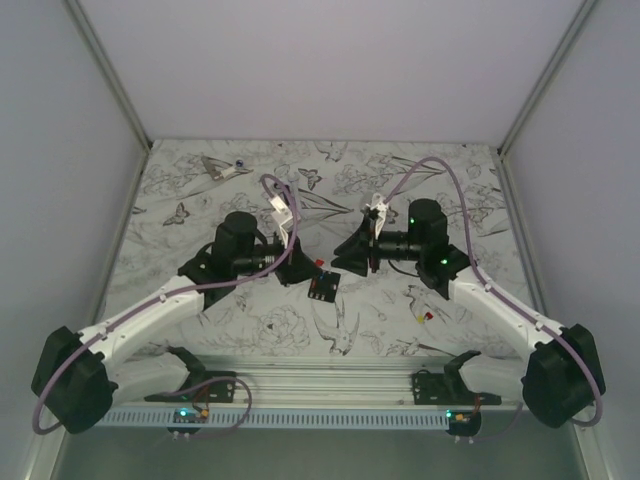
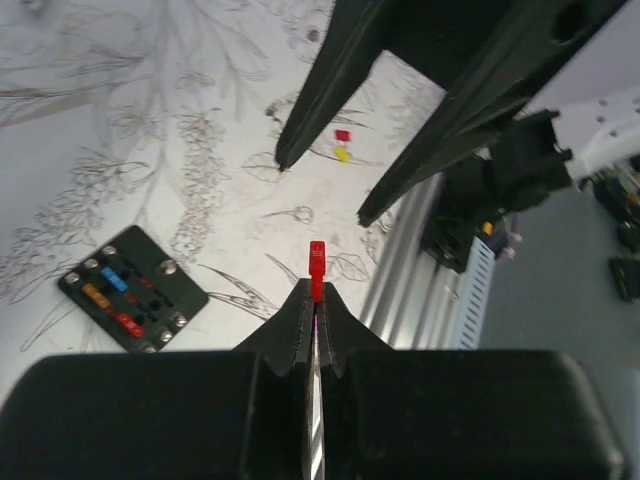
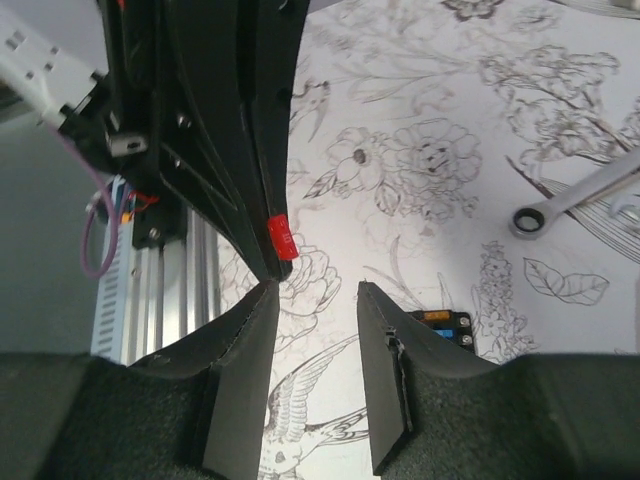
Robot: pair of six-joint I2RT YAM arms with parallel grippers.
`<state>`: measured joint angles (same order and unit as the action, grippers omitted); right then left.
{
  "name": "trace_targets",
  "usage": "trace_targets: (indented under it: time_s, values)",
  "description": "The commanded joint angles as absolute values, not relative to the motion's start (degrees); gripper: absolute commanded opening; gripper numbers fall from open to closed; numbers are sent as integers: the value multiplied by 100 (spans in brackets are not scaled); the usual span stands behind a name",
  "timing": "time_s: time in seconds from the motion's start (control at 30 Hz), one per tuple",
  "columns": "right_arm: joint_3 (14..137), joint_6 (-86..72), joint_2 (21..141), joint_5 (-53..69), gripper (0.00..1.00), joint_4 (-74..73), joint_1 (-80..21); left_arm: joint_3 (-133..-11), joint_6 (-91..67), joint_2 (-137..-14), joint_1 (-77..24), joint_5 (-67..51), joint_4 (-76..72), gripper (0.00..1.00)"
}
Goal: Snap on the fuse box
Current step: Pick up the fuse from the center of the board.
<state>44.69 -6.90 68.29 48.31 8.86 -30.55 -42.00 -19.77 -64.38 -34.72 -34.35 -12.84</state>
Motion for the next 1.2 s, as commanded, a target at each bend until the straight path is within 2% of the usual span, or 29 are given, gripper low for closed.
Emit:
trace_targets:
  time_s: [0.0,0.13,0.43,0.77,0.97,1.17]
  values:
    - [4645,47,6721,5732,42,573,-3041,-4411,-1711,-6255,-3441,-4440,-1094,0]
    - [4698,0,6826,6154,39,644,-3050,-4507,-1707,-6316,-3498,-4693,-1087,0]
    - [4889,197,6876,6503,38,387,-3238,-4647,-1618,-6483,-3662,-4777,-1060,0]
    - [5071,86,6940,6392,33,181,-3336,-4683,-1518,-6530,-3746,-4759,-975,0]
    - [5186,75,7013,6268,23,13,-3442,-4728,-1470,-6552,-3787,-4758,-928,0]
    - [5221,126,7023,5984,0,-211,-3447,-4705,-1426,-6522,-3796,-4633,-856,0]
